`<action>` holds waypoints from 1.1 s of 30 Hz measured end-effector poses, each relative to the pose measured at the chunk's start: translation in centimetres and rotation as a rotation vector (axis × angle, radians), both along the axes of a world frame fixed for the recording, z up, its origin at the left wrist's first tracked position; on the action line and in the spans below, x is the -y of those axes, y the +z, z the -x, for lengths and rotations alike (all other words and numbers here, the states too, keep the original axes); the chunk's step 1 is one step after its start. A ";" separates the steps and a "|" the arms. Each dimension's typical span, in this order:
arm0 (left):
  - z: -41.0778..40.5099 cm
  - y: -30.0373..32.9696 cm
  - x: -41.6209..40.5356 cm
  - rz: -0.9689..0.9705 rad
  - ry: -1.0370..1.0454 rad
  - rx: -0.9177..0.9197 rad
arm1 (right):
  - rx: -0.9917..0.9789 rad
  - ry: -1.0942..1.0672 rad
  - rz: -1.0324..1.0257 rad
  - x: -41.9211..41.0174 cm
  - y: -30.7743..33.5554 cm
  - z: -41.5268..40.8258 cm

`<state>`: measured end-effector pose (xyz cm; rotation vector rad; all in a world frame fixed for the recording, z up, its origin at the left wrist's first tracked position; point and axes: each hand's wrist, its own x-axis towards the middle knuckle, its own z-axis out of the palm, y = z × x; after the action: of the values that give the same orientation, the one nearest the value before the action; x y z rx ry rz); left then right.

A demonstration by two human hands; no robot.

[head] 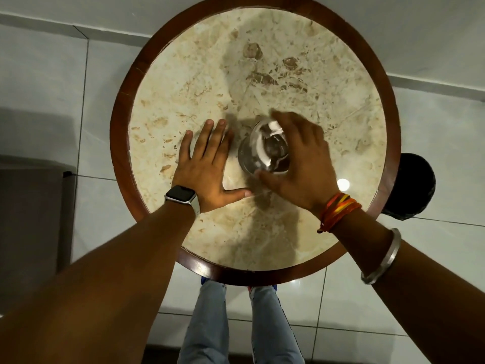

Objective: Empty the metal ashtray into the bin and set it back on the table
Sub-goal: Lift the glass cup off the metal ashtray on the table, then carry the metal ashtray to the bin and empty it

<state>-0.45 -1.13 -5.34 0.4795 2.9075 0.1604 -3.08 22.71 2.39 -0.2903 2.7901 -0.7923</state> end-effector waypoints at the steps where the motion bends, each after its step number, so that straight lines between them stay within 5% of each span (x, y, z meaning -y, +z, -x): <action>1: 0.0 -0.1 0.1 -0.002 0.001 0.003 | -0.019 -0.050 0.012 -0.6 0.1 0.6; 8: -0.1 -0.5 0.1 -0.019 0.000 -0.024 | 0.035 -0.288 0.003 -5.2 -0.8 5.7; 18: -0.2 -0.6 0.2 -0.034 -0.018 -0.055 | 0.133 -0.193 -0.105 -4.7 -2.6 6.1; 23: -0.2 -0.9 0.1 -0.060 -0.017 -0.093 | -0.098 -0.162 0.049 -2.5 -1.0 1.3; 33: -0.3 -0.6 0.0 0.002 -0.017 -0.037 | 0.178 0.014 0.047 1.2 -1.7 -0.8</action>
<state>-0.19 -1.11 -5.95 0.5114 2.9382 0.1473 -2.31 21.47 0.68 -0.2346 2.6037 -0.8373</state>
